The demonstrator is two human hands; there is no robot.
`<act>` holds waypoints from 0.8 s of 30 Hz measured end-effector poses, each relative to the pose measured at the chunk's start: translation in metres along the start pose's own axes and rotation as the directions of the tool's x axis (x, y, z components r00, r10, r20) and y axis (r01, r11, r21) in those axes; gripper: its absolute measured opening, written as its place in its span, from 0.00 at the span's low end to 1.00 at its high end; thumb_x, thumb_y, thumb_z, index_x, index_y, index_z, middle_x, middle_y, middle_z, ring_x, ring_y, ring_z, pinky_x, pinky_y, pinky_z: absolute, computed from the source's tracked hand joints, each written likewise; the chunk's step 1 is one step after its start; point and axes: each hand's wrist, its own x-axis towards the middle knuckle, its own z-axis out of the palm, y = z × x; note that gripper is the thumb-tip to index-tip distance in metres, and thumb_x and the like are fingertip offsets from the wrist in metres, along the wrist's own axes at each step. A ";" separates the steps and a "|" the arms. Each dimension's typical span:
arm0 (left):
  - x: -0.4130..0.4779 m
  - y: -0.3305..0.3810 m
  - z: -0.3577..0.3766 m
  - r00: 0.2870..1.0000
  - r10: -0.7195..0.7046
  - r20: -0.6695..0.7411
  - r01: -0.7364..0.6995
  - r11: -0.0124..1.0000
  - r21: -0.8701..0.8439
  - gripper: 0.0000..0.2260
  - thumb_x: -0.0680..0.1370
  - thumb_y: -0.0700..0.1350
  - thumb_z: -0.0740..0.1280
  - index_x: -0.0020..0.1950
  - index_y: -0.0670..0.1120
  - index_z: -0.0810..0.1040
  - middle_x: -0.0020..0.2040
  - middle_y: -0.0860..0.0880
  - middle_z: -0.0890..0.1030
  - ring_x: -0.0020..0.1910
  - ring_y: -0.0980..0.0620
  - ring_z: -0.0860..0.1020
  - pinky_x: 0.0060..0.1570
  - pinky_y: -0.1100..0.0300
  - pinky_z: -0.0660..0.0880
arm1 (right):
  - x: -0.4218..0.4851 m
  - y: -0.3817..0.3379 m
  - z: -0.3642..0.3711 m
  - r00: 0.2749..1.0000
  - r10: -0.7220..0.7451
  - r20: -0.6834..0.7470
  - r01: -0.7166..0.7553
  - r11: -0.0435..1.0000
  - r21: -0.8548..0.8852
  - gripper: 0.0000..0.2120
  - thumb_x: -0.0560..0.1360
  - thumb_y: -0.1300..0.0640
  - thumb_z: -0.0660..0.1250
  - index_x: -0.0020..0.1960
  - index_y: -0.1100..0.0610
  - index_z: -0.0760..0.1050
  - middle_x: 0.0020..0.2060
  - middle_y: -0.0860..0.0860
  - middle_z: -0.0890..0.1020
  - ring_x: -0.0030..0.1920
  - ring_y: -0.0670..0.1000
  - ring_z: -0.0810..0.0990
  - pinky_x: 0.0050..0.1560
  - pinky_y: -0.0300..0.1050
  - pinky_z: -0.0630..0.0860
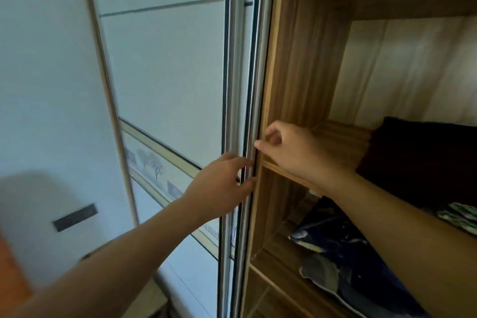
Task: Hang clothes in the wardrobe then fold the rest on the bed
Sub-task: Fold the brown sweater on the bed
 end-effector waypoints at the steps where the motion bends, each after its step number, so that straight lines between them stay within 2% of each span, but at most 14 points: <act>1: 0.001 -0.003 0.001 1.000 -0.007 -0.002 0.007 1.000 -0.010 0.20 0.81 0.54 0.64 0.72 0.51 0.74 0.66 0.50 0.75 0.57 0.54 0.79 0.59 0.58 0.74 | 0.008 -0.004 0.008 1.000 -0.005 -0.004 0.005 0.999 -0.035 0.17 0.76 0.36 0.67 0.58 0.46 0.75 0.42 0.41 0.78 0.40 0.40 0.76 0.34 0.41 0.69; 4: 0.006 -0.012 0.009 0.999 -0.034 -0.003 0.034 0.999 -0.039 0.22 0.81 0.54 0.64 0.74 0.49 0.72 0.69 0.50 0.73 0.58 0.54 0.79 0.59 0.61 0.72 | 0.028 -0.014 0.026 0.998 -0.006 -0.064 -0.001 0.995 -0.105 0.18 0.78 0.39 0.67 0.59 0.51 0.71 0.38 0.45 0.78 0.35 0.44 0.76 0.31 0.43 0.72; 8: 0.017 -0.026 0.023 0.999 -0.046 -0.001 0.045 0.998 -0.045 0.24 0.81 0.54 0.64 0.76 0.48 0.69 0.73 0.49 0.71 0.66 0.52 0.74 0.59 0.64 0.67 | 0.046 -0.020 0.037 0.986 0.023 -0.165 -0.050 0.986 -0.157 0.24 0.78 0.42 0.69 0.62 0.57 0.66 0.33 0.46 0.74 0.29 0.44 0.72 0.25 0.41 0.63; 10: 0.023 -0.032 0.029 0.999 -0.033 -0.003 0.033 0.999 -0.034 0.25 0.81 0.55 0.64 0.76 0.48 0.69 0.73 0.50 0.71 0.68 0.52 0.72 0.59 0.65 0.65 | 0.050 -0.019 0.038 0.982 0.028 -0.187 -0.059 0.985 -0.164 0.25 0.78 0.44 0.70 0.63 0.58 0.64 0.33 0.46 0.72 0.28 0.44 0.71 0.24 0.41 0.61; 14: 0.030 -0.041 0.039 1.000 -0.013 -0.017 0.013 1.000 -0.024 0.25 0.81 0.56 0.63 0.76 0.49 0.68 0.75 0.50 0.69 0.71 0.53 0.70 0.61 0.65 0.62 | 0.048 -0.018 0.041 0.982 -0.003 -0.188 -0.026 0.988 -0.153 0.24 0.79 0.46 0.70 0.65 0.59 0.64 0.32 0.48 0.75 0.28 0.47 0.75 0.25 0.42 0.63; 21: 0.036 -0.040 0.048 0.999 0.034 -0.021 -0.037 0.993 -0.116 0.19 0.80 0.55 0.65 0.71 0.53 0.73 0.68 0.53 0.73 0.61 0.57 0.74 0.57 0.67 0.66 | 0.038 -0.016 0.034 0.976 0.010 -0.219 -0.057 0.977 -0.208 0.20 0.78 0.45 0.69 0.59 0.54 0.62 0.31 0.48 0.75 0.26 0.49 0.76 0.24 0.43 0.66; 24: 0.035 -0.033 0.050 0.999 0.040 -0.026 -0.044 0.982 -0.181 0.17 0.80 0.55 0.65 0.69 0.55 0.73 0.63 0.53 0.75 0.60 0.58 0.75 0.57 0.62 0.74 | 0.028 -0.013 0.027 0.967 0.019 -0.253 -0.083 0.966 -0.245 0.21 0.77 0.45 0.69 0.59 0.53 0.62 0.31 0.48 0.75 0.26 0.49 0.76 0.24 0.42 0.66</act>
